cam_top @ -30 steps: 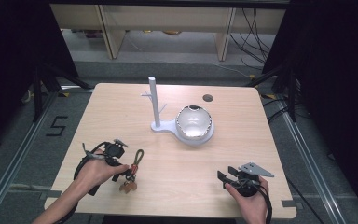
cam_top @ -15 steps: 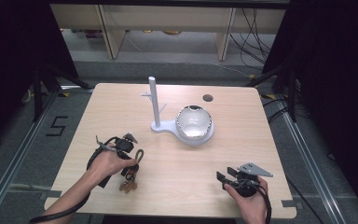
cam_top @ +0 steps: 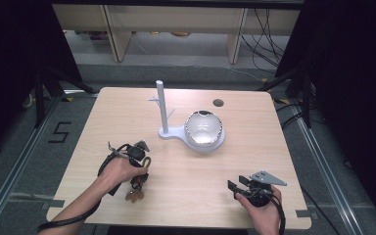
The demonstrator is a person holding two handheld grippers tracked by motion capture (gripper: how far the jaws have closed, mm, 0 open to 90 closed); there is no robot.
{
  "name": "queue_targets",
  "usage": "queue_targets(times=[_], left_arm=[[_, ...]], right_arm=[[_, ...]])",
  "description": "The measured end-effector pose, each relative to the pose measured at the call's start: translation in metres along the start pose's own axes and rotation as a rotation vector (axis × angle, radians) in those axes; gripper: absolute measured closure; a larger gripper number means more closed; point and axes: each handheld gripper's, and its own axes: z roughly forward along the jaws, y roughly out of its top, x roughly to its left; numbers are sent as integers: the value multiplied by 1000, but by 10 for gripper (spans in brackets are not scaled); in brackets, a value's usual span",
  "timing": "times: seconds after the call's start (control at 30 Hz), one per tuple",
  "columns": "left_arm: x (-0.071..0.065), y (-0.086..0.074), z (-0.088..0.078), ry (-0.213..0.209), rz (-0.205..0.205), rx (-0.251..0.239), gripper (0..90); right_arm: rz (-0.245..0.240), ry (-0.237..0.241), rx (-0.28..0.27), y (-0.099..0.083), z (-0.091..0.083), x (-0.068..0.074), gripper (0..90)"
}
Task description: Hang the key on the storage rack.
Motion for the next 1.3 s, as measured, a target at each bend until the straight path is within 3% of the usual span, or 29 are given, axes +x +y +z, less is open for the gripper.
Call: queue_targets(times=[0.3, 0.37, 0.4, 0.5, 0.7, 0.9, 0.93, 0.97, 1.07, 1.17, 1.3], left_arm=[[1, 2, 2, 15, 49, 16, 562], [0, 1, 2, 26, 49, 6, 605], [1, 2, 0, 29, 57, 24, 631], [6, 0, 3, 9, 74, -39, 665], [10, -3, -1, -6, 110, -32, 678], [12, -8, -1, -23, 135, -78, 684], [14, -9, -2, -21, 162, -86, 685], [13, -11, -1, -30, 137, -93, 686], [17, -17, -1, -29, 174, -144, 687], [18, -21, -2, -34, 178, -169, 687], [20, -30, -5, -56, 172, -243, 687]], right_arm=[[-3, 2, 6, 0, 0, -1, 481], [-5, 0, 5, 0, 0, 0, 480], [-4, 1, 5, 0, -1, 0, 480], [-2, 2, 5, 0, -1, 0, 480], [-5, 0, 7, 0, -1, 0, 480], [-7, -2, 10, 0, -2, -1, 479], [-7, -4, 12, 0, -2, -1, 479], [-2, 4, -1, 0, 0, -1, 479], [-9, -2, 2, 0, -1, -1, 478], [-18, -17, 8, 0, -2, -1, 478], [-15, -13, 2, 0, -1, -2, 478]])
